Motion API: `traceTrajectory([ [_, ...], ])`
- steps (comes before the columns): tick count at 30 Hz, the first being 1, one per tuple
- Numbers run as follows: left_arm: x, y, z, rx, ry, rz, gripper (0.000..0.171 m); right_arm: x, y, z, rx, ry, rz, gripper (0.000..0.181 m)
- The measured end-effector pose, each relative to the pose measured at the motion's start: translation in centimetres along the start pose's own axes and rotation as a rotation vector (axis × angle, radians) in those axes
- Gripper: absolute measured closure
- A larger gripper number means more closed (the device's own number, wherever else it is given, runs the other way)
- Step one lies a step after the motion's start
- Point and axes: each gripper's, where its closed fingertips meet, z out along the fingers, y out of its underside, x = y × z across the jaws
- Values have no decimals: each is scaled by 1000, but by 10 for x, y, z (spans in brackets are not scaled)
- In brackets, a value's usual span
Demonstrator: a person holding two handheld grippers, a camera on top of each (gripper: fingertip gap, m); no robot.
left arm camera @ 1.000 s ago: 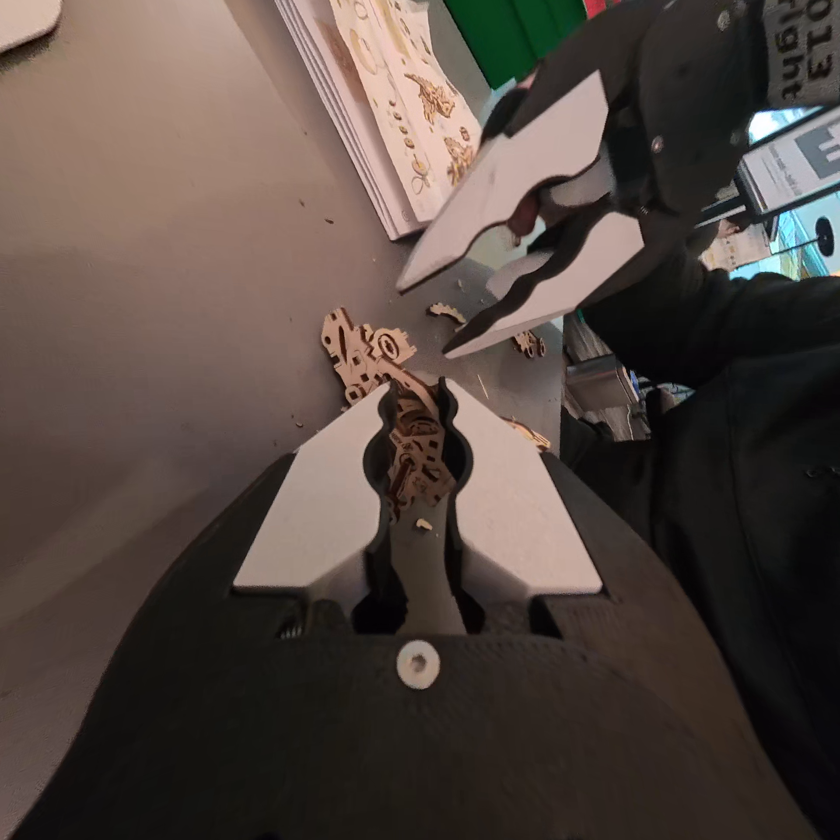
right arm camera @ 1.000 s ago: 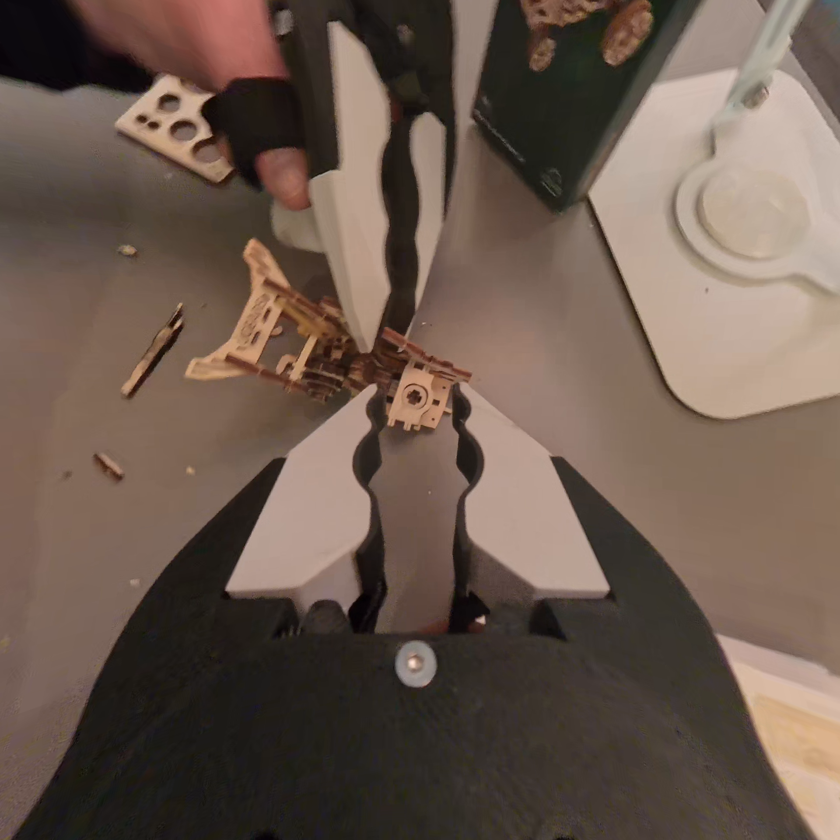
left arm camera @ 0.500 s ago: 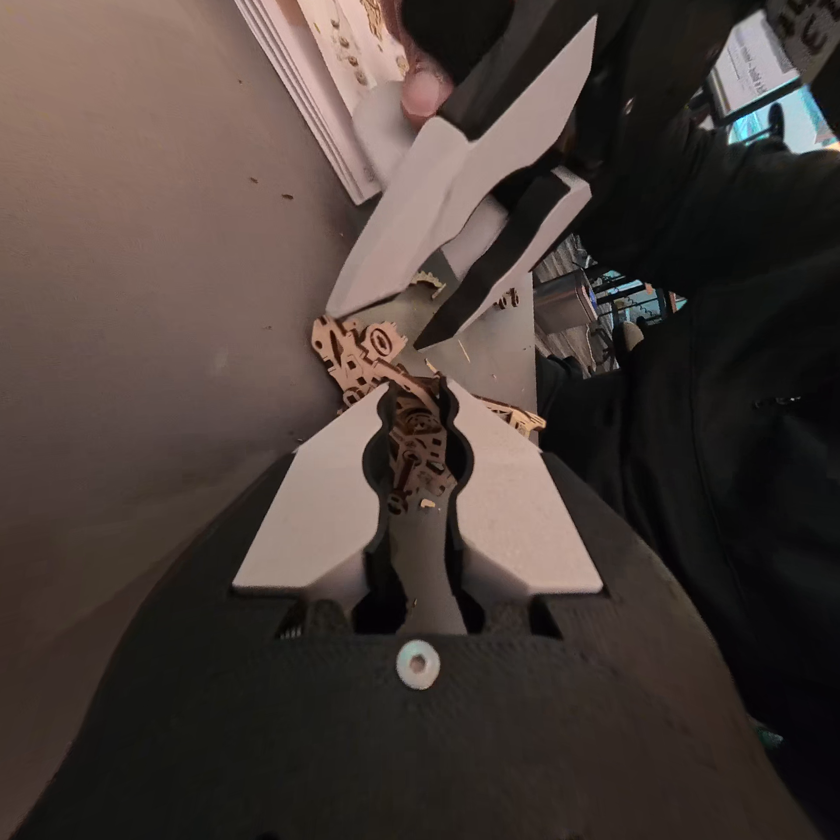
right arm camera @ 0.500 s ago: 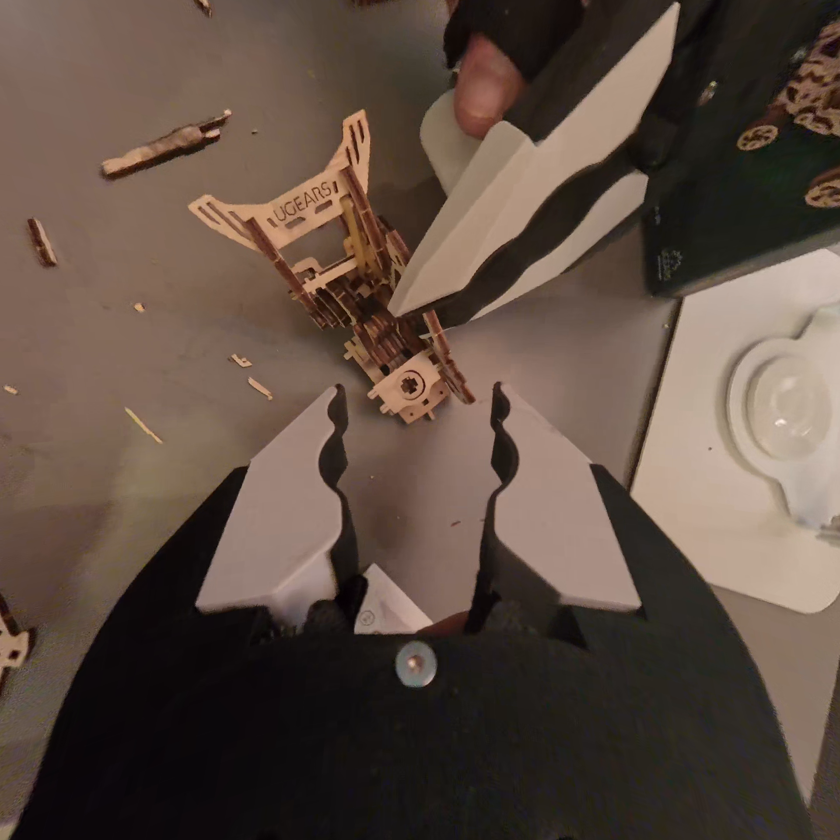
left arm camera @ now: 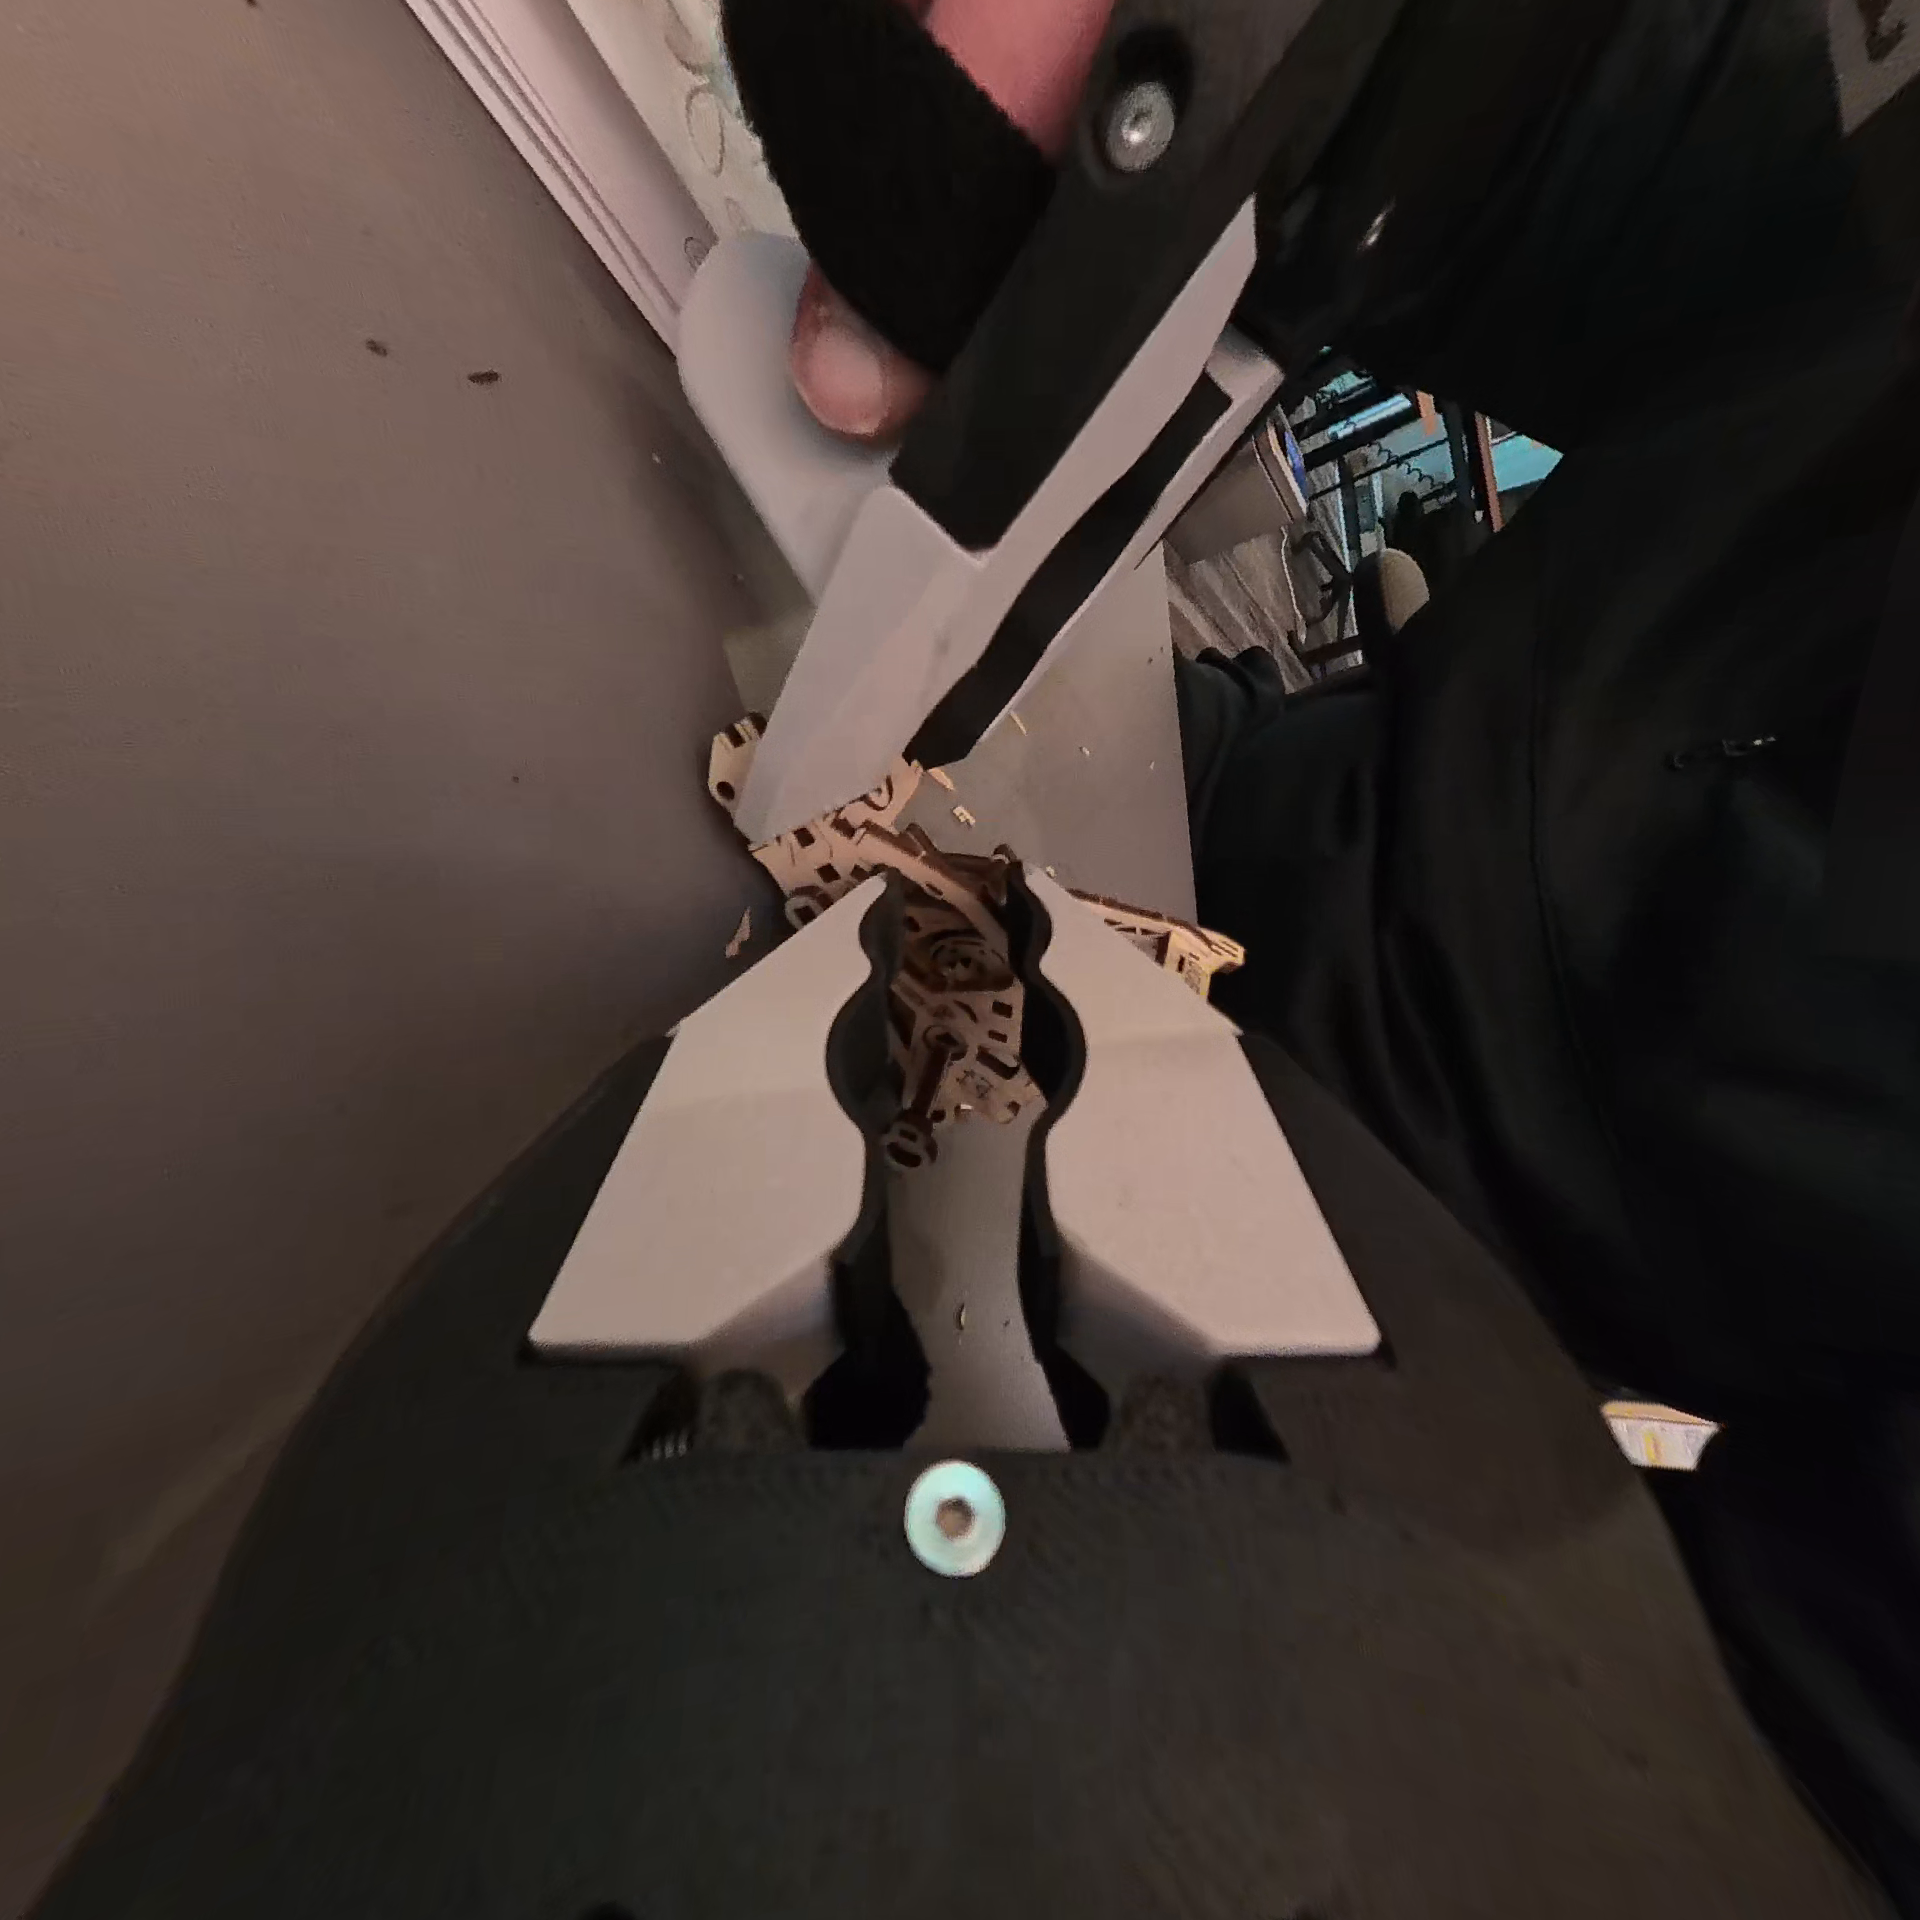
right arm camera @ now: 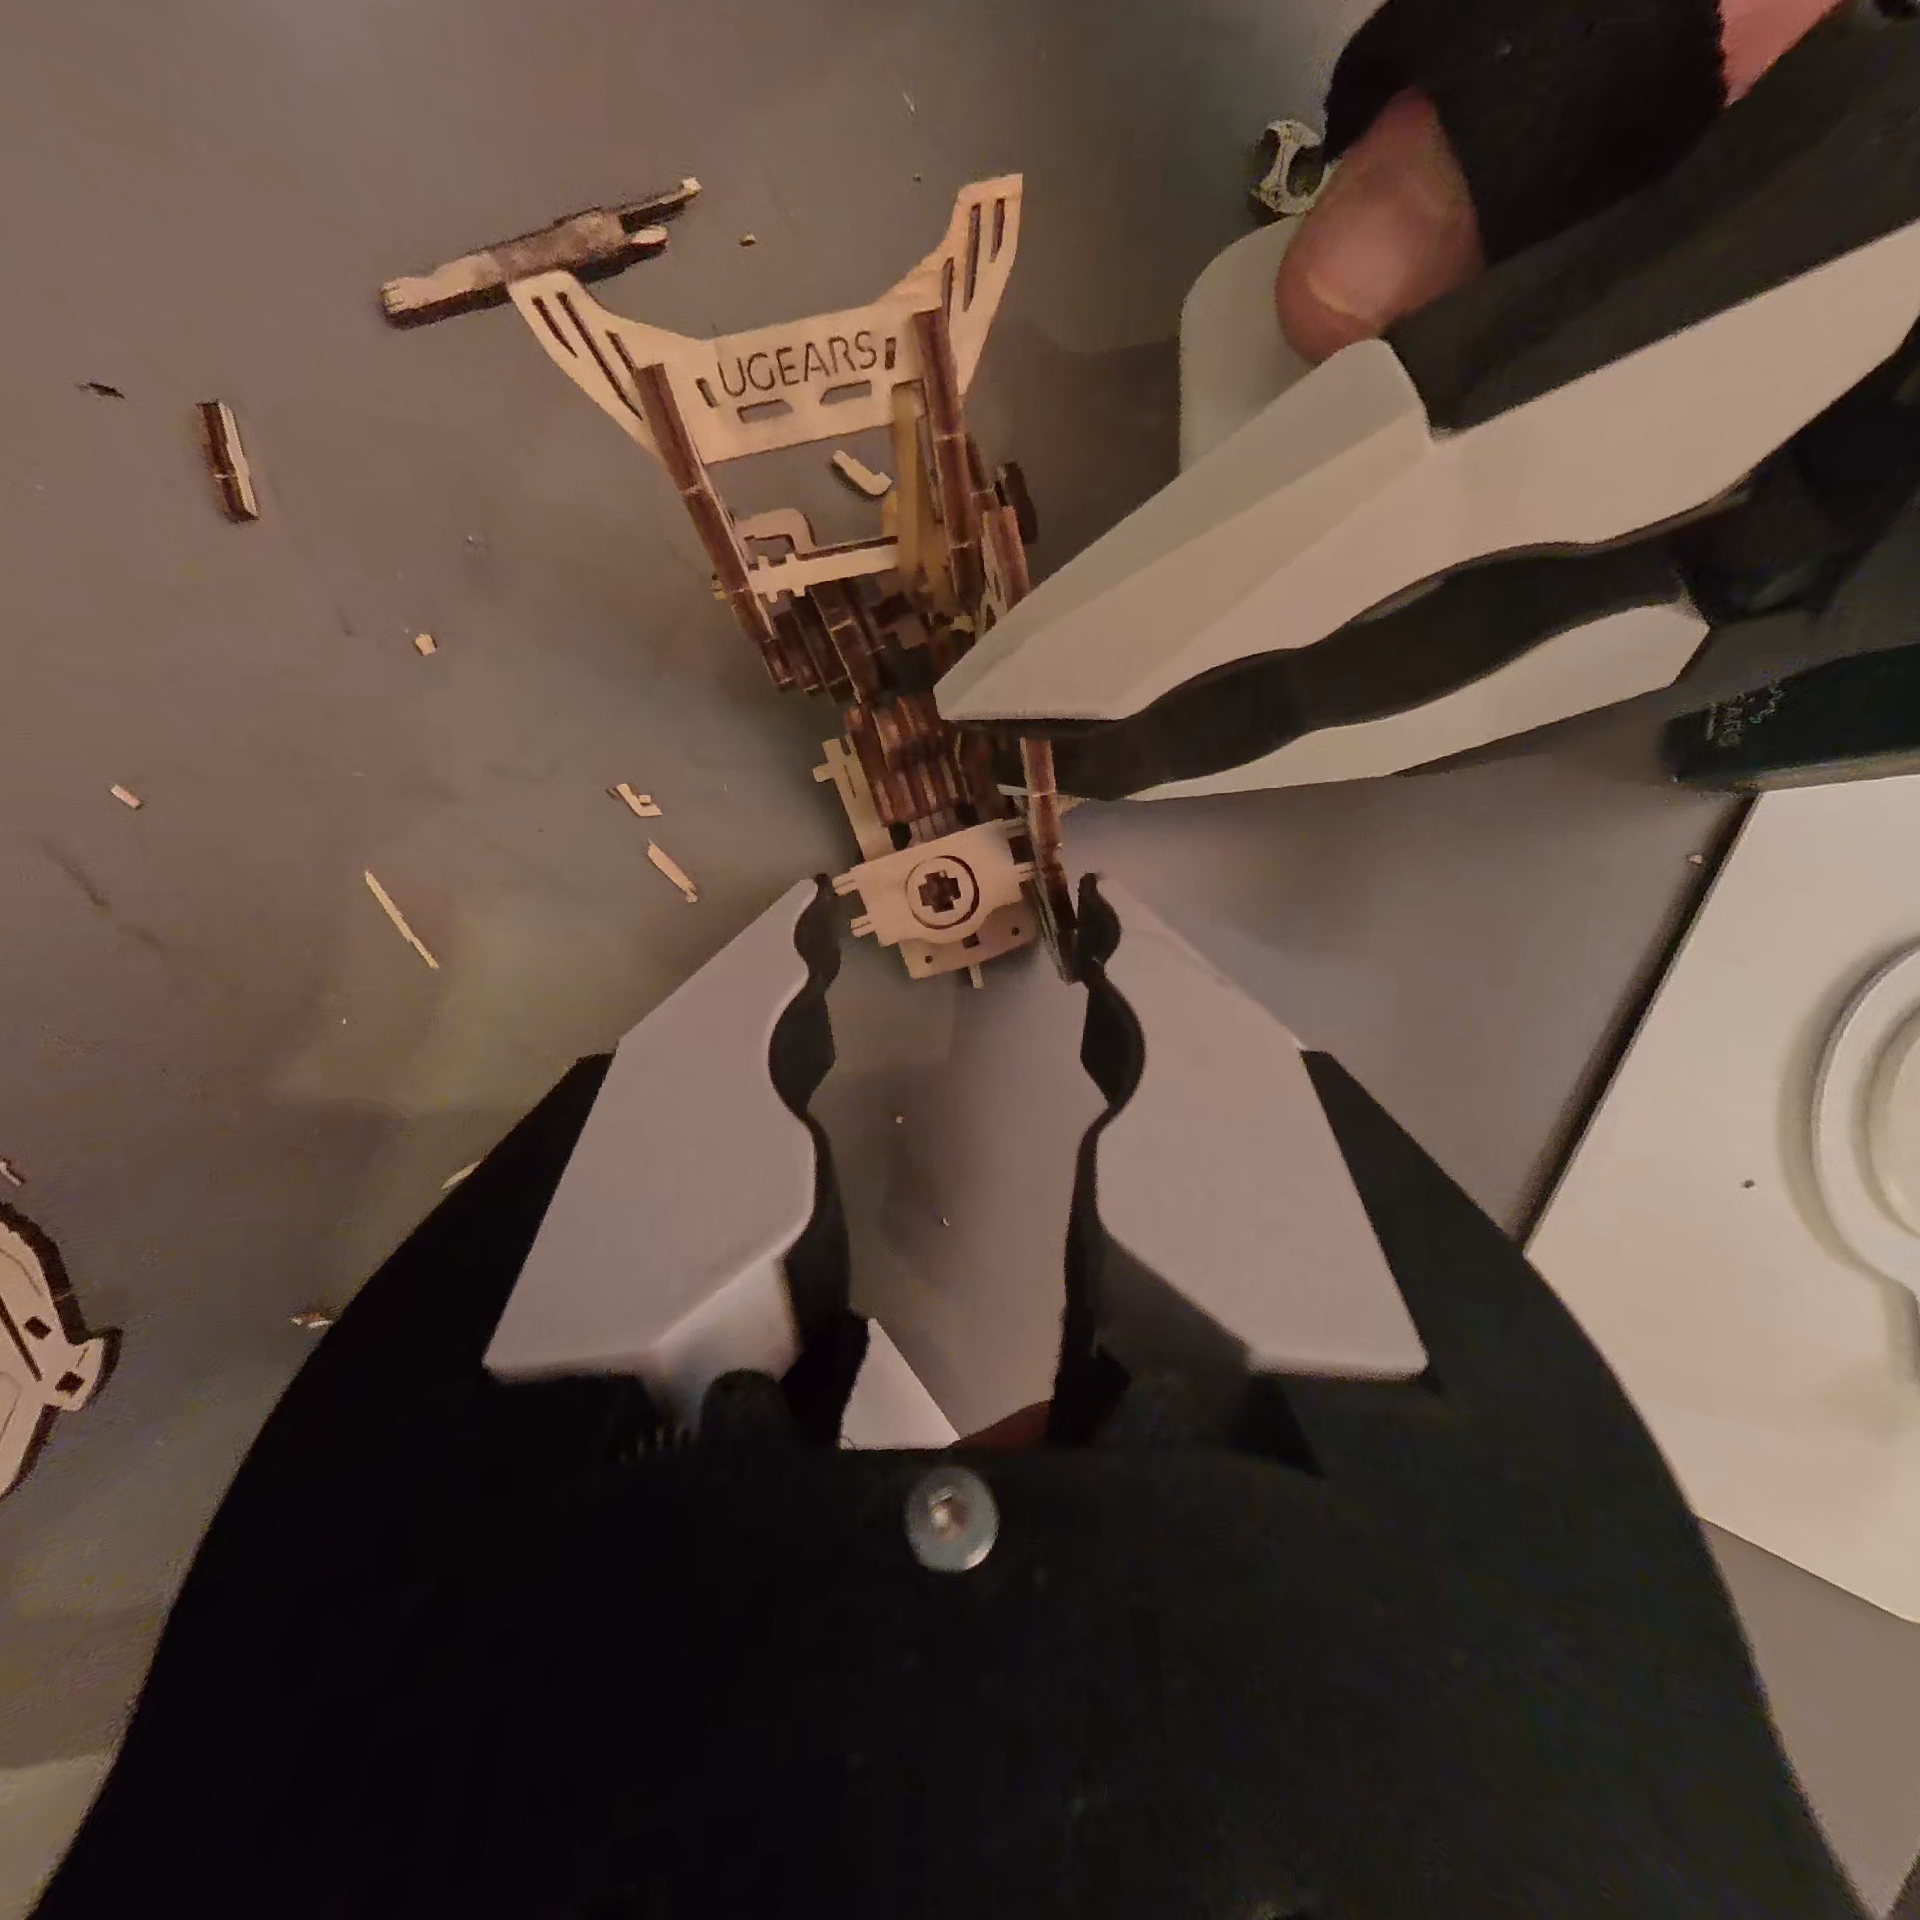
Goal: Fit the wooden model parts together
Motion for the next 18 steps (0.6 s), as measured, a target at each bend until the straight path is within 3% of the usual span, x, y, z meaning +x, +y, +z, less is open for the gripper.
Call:
traceTrajectory([
  [12,-1,-1,-1,9,24,-9,155,-1,0,1,-18,1,24,136],
  [18,-3,-1,-2,1,21,-10,154,5,0,-11,-8,87,-11,131],
])
